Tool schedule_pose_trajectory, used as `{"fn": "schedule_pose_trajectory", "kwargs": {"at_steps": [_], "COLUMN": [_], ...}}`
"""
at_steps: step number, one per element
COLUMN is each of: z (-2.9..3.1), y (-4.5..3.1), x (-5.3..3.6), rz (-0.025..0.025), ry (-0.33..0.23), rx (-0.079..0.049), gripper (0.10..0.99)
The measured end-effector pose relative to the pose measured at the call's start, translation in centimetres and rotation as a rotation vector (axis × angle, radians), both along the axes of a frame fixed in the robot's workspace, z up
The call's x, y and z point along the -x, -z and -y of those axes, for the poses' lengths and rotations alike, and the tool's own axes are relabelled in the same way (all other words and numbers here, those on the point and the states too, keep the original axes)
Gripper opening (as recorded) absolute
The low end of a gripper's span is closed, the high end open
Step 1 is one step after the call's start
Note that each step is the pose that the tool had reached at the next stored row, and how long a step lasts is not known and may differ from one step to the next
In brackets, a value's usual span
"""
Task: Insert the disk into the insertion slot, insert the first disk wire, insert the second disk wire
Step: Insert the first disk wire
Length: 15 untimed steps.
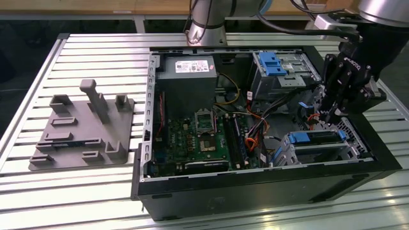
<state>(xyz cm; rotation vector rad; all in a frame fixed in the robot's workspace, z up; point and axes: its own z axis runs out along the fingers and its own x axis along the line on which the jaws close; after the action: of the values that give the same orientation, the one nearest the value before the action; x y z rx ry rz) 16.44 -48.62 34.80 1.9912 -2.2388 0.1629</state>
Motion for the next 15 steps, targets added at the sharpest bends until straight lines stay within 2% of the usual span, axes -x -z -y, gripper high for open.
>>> {"fn": "schedule_pose_trajectory", "kwargs": {"at_steps": [1, 3, 11, 13, 14, 15], "z": [-0.07, -0.21, -0.35, -0.35, -0.35, -0.34], "y": [0.02, 0.02, 0.05, 0.06, 0.06, 0.08], "x": [-0.01, 0.0, -0.11, -0.19, -0.22, -0.24], "rz": [-0.0023, -0.0035, -0.0035, -0.0035, -0.0035, -0.0036], "ry": [0.0, 0.0, 0.0, 0.0, 0.0, 0.0], "rx": [0.001, 0.001, 0.002, 0.002, 0.002, 0.001], "gripper": [0.408, 0.408, 0.408, 0.392, 0.325, 0.325]}}
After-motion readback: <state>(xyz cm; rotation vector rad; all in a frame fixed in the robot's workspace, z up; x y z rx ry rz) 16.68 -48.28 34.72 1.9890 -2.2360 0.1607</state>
